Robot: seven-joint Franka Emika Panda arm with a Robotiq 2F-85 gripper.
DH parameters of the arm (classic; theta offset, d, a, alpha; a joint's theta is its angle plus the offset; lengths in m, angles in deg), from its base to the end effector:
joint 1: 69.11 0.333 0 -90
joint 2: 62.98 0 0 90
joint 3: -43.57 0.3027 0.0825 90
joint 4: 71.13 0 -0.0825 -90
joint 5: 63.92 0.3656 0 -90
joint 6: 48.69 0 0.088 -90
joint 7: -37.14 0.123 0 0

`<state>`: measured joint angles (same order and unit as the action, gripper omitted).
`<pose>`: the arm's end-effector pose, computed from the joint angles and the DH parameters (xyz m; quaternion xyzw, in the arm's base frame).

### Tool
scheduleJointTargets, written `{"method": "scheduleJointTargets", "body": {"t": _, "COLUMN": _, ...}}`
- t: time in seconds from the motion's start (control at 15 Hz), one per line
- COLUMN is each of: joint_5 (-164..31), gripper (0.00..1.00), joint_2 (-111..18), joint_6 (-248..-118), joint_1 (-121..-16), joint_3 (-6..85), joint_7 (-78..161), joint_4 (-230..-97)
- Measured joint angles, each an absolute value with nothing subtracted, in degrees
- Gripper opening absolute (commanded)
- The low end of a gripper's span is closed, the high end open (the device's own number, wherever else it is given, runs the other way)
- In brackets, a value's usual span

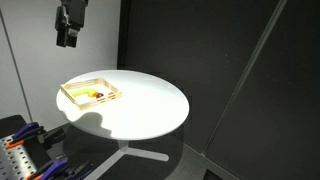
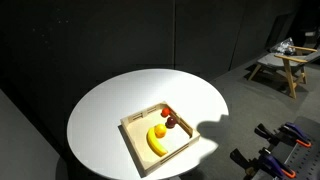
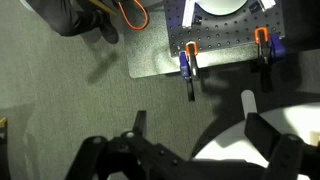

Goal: Remove the banana from the box

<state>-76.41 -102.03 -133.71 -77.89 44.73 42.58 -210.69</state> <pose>0.2940 -0.0670 0.4958 0.9781 -0.1098 -0.1365 0.1121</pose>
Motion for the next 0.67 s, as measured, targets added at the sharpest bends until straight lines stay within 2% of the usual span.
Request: {"method": "scheduleJointTargets", "body": {"t": 0.67, "joint_5": -76.41, "gripper": 1.0, "joint_2": -101.8, "joint_6": -134.97, "joint_1": -76.93, "joint_3": 44.15, "joint_7": 42.58, "joint_4": -210.96}}
